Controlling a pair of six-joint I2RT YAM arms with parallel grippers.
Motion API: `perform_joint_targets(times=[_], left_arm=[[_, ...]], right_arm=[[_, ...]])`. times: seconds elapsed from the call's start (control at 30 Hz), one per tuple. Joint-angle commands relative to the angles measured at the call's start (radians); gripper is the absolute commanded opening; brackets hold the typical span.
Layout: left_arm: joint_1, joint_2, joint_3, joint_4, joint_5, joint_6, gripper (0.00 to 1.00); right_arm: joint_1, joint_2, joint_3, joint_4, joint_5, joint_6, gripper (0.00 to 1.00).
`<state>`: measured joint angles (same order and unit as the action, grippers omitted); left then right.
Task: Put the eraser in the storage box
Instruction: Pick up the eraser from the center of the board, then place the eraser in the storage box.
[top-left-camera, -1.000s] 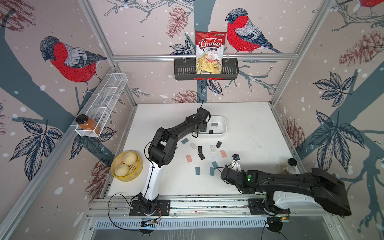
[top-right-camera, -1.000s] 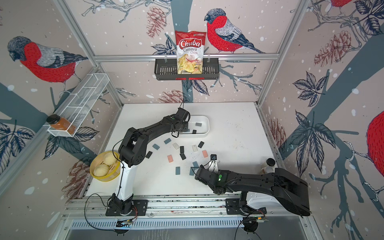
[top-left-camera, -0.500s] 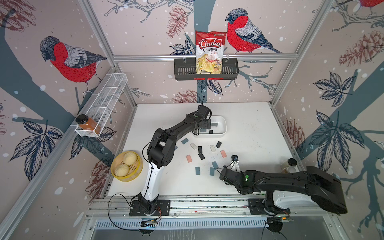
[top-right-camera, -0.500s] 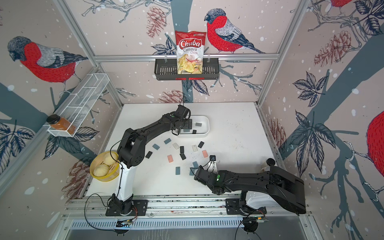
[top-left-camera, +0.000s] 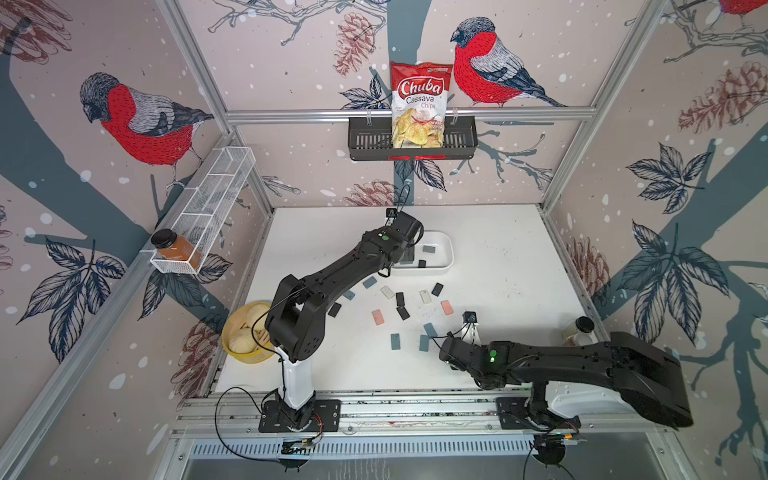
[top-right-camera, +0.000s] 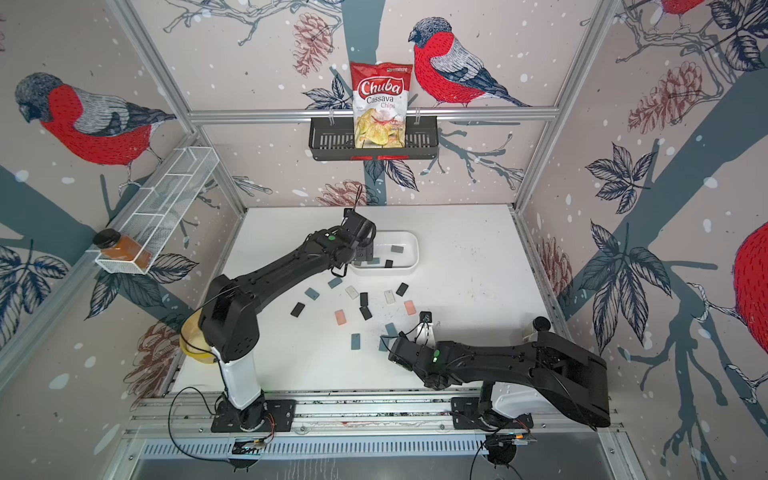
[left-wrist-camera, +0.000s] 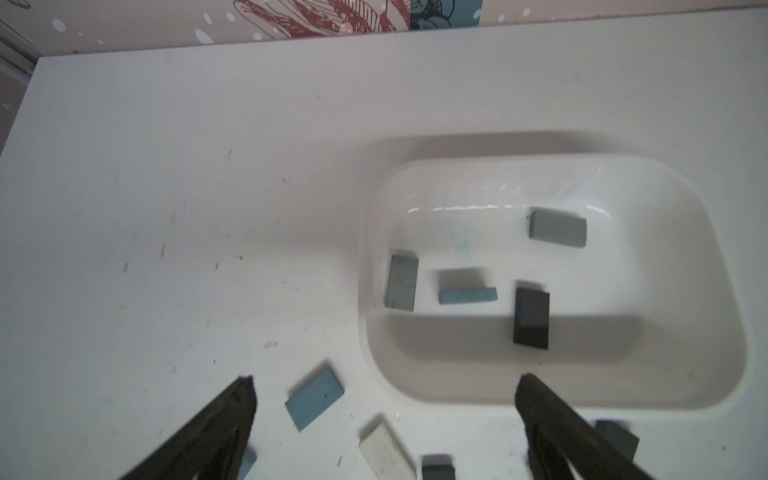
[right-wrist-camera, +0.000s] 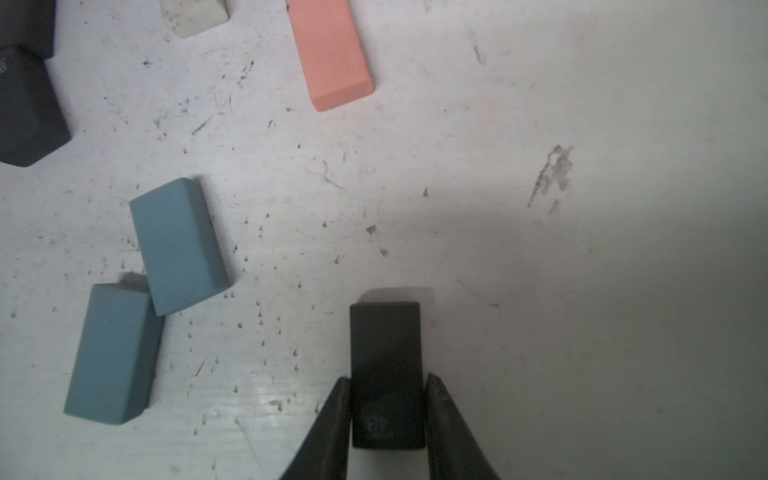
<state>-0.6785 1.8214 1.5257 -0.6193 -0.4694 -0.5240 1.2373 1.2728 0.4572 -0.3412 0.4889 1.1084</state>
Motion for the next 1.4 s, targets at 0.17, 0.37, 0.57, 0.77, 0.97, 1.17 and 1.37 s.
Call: perform_joint_targets(times=[0.17, 0.37, 0.57, 0.77, 0.97, 1.17, 1.37], left_arm=[[0.002, -0.330, -0.370, 0.141, -0.003, -0.115, 0.97], [0.004, -0.494, -0.588, 0.208, -0.002, -0.168, 0.98], [0.019, -0.551, -0.709, 0.202, 0.003, -0.231, 0.98], [0.062, -0.574, -0.799, 0.215, 0.030, -0.295, 0.97], [0.079, -0.591, -0.831, 0.213, 0.021, -0.366, 0.97], [0.099, -0.584, -0.864, 0.214, 0.029, -0.439, 0.96], [0.116, -0.577, -0.889, 0.203, 0.008, -0.541, 0.96]], right_arm=[[-0.010, -0.015, 0.007, -0.013, 0.010, -0.005, 0.26], [-0.033, -0.053, 0.040, -0.052, 0.031, -0.037, 0.25], [-0.082, -0.087, 0.091, -0.078, 0.040, -0.104, 0.25], [-0.179, -0.084, 0.211, -0.089, 0.031, -0.243, 0.24], [-0.293, -0.012, 0.394, -0.062, -0.017, -0.413, 0.24], [-0.393, 0.168, 0.597, -0.039, -0.084, -0.534, 0.24], [-0.520, 0.372, 0.762, -0.018, -0.189, -0.611, 0.24]])
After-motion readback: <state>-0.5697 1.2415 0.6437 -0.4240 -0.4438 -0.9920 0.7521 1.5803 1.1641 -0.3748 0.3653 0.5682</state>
